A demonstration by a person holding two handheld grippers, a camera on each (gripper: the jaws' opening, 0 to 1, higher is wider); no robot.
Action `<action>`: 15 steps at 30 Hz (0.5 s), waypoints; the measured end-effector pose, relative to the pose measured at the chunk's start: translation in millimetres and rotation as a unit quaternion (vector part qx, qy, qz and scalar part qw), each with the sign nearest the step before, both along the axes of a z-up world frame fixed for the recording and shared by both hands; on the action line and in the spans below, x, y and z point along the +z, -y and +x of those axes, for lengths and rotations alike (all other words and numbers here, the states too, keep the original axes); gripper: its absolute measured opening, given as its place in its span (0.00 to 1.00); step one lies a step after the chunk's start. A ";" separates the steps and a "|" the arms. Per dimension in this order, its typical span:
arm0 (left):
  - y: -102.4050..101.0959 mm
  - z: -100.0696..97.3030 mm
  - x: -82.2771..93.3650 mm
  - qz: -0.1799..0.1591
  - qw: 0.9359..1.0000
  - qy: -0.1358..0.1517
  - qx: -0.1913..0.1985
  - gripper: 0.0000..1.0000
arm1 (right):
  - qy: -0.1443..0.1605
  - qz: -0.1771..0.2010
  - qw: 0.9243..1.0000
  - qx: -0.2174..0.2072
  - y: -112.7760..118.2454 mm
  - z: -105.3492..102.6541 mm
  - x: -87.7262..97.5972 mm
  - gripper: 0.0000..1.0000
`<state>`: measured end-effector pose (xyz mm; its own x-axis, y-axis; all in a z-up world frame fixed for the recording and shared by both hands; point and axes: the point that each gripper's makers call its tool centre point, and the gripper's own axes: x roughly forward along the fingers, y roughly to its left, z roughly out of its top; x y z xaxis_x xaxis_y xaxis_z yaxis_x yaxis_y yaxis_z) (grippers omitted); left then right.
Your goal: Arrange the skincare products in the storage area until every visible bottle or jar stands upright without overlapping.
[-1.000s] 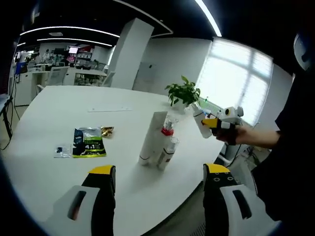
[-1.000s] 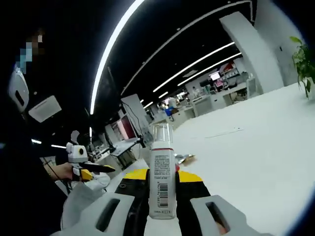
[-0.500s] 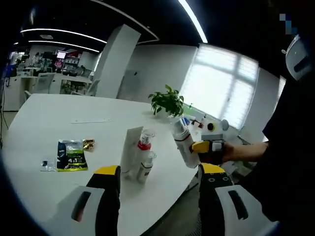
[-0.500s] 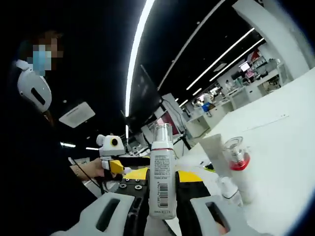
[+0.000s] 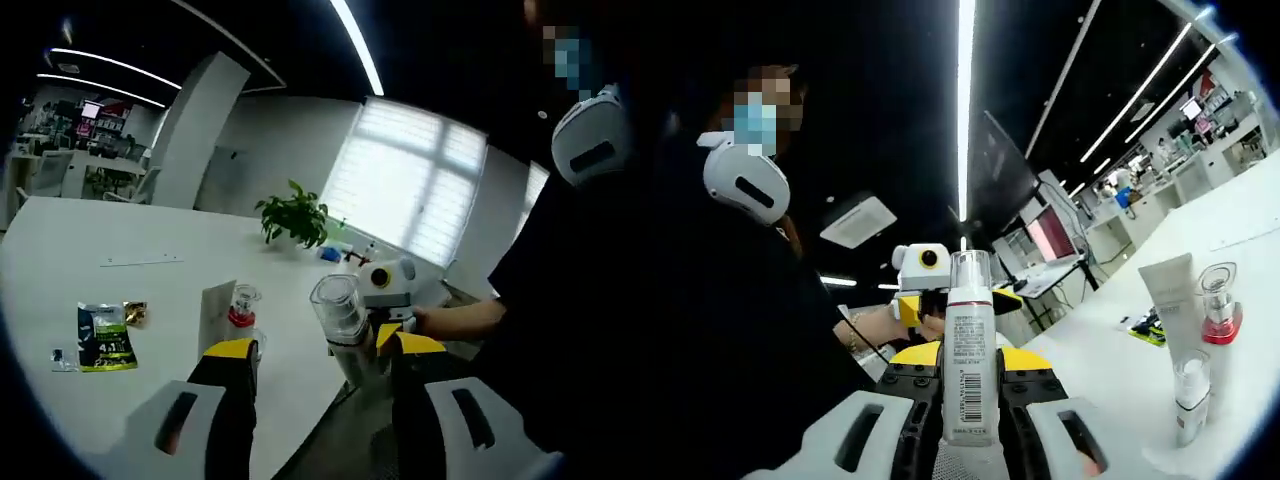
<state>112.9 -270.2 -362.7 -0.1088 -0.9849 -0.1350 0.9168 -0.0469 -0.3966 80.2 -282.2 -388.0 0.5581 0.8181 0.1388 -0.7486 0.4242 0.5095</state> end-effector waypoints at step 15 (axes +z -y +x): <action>10.3 -7.6 6.8 -0.005 0.999 0.031 -0.028 0.23 | -0.003 -0.001 1.000 0.025 -12.7 -3.2 -2.7 0.10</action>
